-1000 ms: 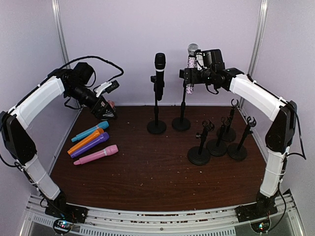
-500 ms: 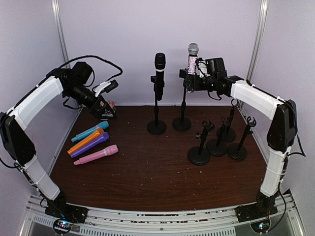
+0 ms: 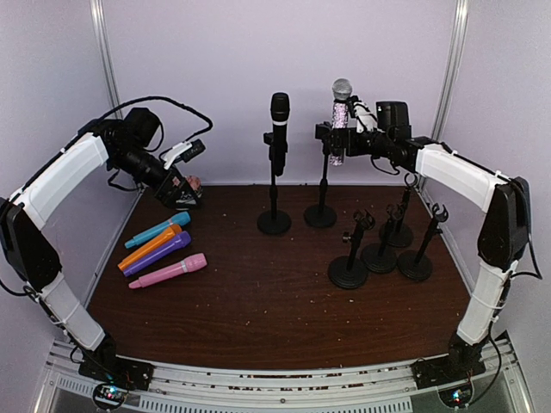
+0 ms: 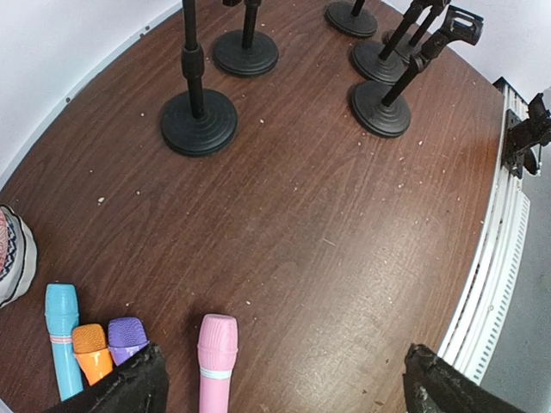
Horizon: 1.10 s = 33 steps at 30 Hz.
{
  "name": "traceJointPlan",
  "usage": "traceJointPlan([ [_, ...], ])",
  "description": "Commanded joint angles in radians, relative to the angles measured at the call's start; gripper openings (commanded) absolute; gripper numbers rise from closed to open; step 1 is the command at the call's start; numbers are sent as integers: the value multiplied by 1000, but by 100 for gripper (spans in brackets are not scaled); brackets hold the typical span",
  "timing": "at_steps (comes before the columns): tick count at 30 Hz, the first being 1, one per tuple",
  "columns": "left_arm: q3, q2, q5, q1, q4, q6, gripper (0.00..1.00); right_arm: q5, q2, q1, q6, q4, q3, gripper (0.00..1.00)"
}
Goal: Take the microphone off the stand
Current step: Pick up the microphone stand with the microphone from the corner of the board.
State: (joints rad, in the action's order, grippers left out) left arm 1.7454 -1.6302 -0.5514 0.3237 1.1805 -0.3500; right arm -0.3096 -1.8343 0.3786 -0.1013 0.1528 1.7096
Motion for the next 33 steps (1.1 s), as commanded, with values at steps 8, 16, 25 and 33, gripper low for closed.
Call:
traceJointPlan([
  [8,10,26,3,-13,4,-19,98,-27,-16,-11,56,-15,72,82],
  [16,9,24,-5,-15,6,-20,98,-1,12,-6,38,-62,15,66],
  [25,10,20,-16,-14,8,-13,98,50,-6,18,40,-39,22,44],
  [33,12,21,-17,-14,12,-7,98,173,66,82,32,-50,7,18],
])
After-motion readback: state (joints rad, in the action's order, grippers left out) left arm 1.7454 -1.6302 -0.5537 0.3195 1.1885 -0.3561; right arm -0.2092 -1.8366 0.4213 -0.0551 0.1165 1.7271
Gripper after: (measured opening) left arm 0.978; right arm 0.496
